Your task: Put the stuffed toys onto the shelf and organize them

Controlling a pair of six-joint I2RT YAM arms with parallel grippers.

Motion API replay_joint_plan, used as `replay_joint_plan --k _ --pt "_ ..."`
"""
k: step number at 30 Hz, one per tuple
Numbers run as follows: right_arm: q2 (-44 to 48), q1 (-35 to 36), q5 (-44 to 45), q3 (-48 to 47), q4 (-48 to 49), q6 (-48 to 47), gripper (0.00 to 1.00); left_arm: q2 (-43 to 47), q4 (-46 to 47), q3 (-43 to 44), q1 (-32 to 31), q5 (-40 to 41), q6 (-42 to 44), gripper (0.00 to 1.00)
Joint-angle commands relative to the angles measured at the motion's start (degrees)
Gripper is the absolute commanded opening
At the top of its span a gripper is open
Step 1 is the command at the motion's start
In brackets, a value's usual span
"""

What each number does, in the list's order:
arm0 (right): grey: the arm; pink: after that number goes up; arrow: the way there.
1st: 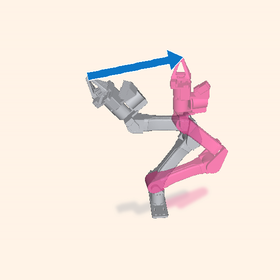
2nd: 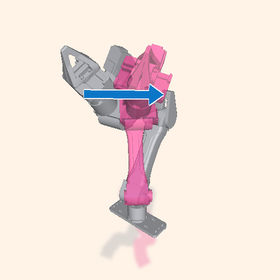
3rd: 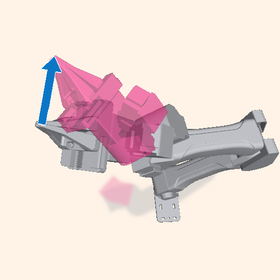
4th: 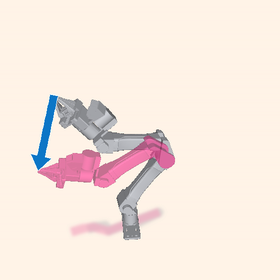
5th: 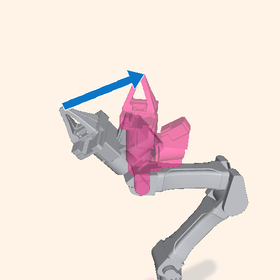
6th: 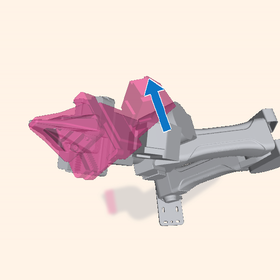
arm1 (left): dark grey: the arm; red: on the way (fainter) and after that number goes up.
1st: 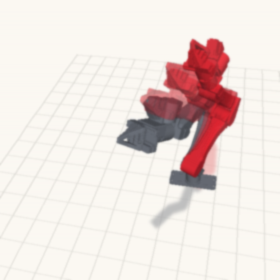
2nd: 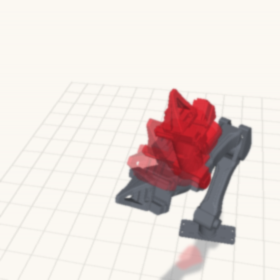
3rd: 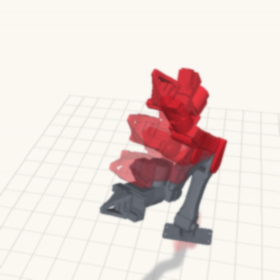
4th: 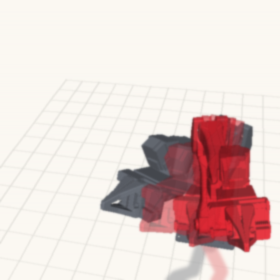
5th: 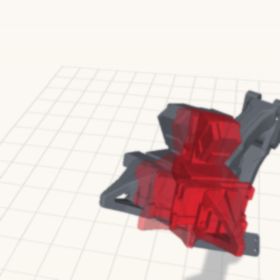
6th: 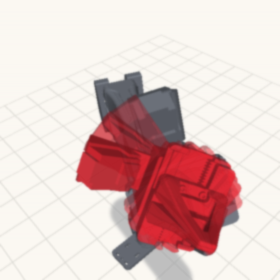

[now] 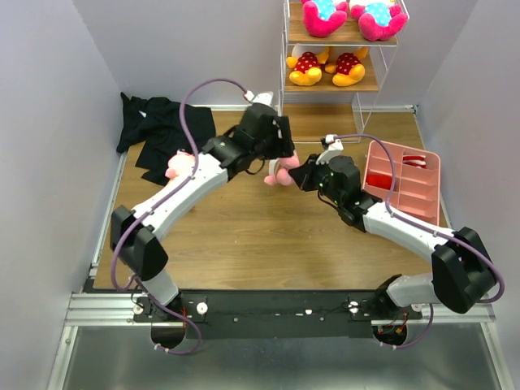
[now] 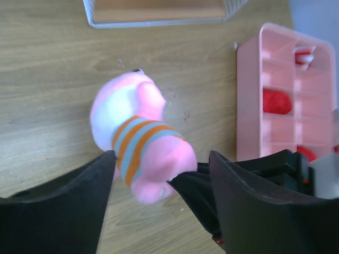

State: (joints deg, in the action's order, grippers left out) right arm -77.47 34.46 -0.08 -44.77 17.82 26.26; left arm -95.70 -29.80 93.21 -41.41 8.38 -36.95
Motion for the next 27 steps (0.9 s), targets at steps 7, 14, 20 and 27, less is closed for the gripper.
replay_joint_plan --k 7,14,20,27 --pt "1.19 -8.33 13.53 2.15 9.06 13.37 0.10 22.11 -1.23 -8.89 12.40 0.93 8.99 0.99" --pt "-9.24 -15.91 4.22 2.33 30.75 19.70 0.11 31.89 4.92 -23.06 14.07 5.59 15.06 0.99" --pt "-21.21 -17.23 0.34 -4.96 43.95 21.89 0.13 34.61 7.03 -28.87 14.07 2.26 14.46 0.99" --pt "-35.72 -18.11 -0.28 -13.31 57.23 24.98 0.15 38.13 8.53 -30.98 13.99 0.67 14.10 0.99"
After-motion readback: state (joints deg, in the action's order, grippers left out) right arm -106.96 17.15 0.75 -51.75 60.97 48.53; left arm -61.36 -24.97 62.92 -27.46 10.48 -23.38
